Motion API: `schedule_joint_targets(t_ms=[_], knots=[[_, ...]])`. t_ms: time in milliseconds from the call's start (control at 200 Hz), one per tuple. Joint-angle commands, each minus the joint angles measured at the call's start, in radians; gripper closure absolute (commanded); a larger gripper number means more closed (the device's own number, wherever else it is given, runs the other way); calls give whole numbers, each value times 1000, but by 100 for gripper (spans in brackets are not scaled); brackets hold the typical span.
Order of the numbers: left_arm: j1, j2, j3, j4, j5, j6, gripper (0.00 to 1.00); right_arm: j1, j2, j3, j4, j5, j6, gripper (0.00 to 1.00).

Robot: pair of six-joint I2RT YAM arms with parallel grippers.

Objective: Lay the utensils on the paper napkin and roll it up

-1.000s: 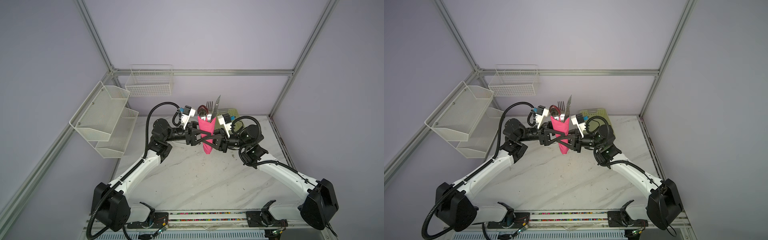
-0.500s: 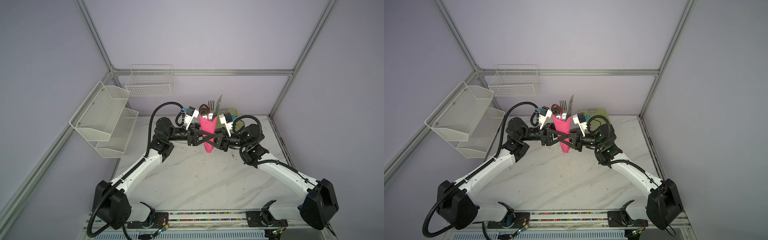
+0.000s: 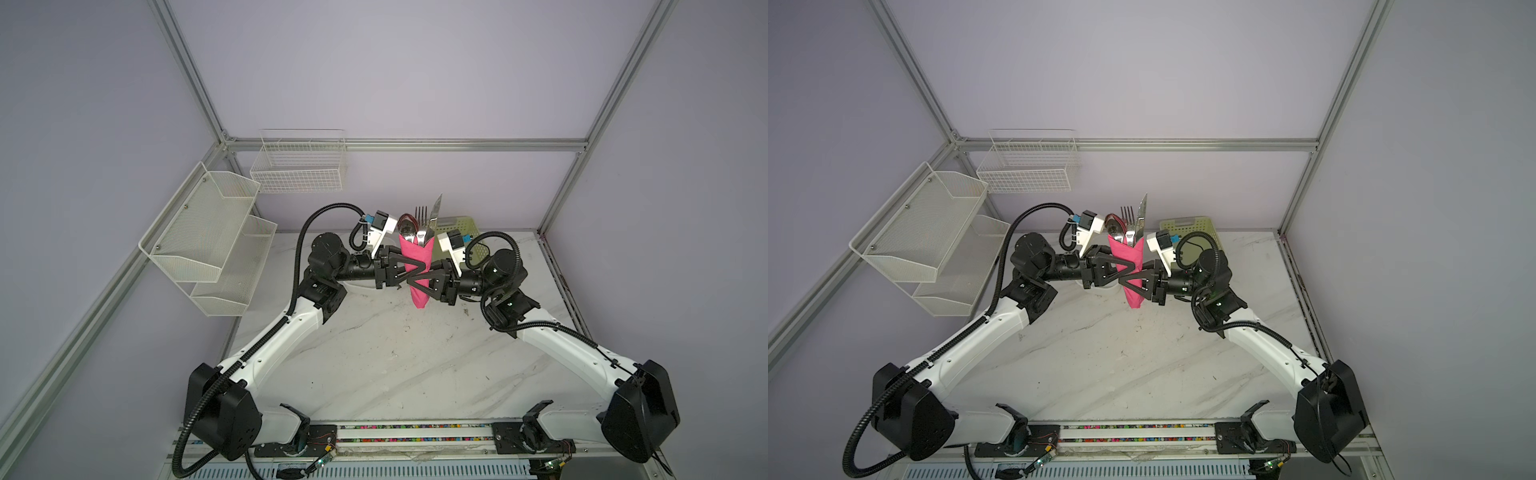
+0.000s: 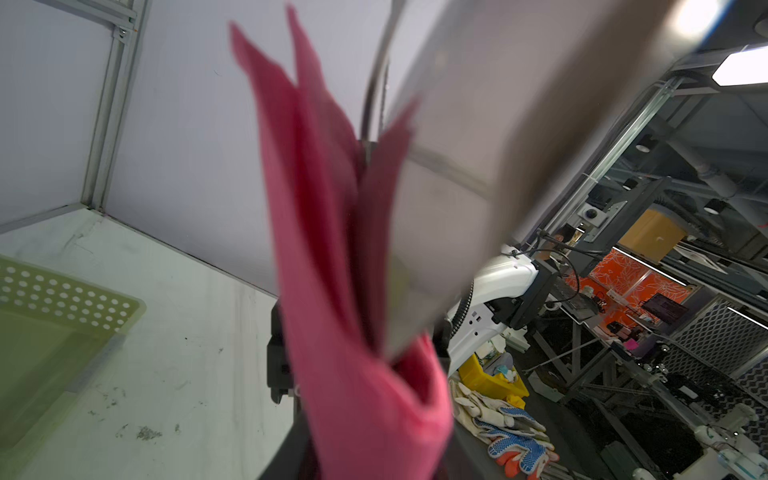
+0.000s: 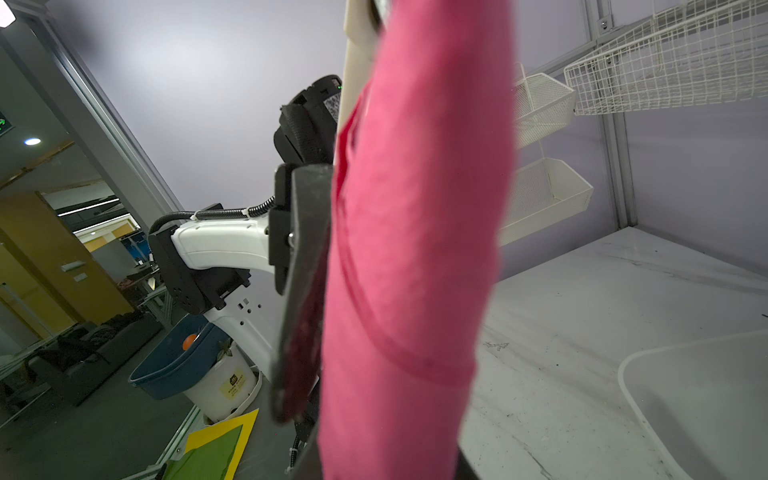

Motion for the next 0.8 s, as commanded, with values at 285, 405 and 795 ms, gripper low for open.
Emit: schedule_joint_targets(t_ms=[285,405,795], knots=[[-2,-36,129,-120,-18,135,98,-26,-67,-14,-35,16,-12,81],[1,-34,129,-132,-31,149,100,-26,-98,-32,-46,3,4,61],[5,-19,141,-109,-26,131,100,-28,-203,-63,-105,5,21,44]])
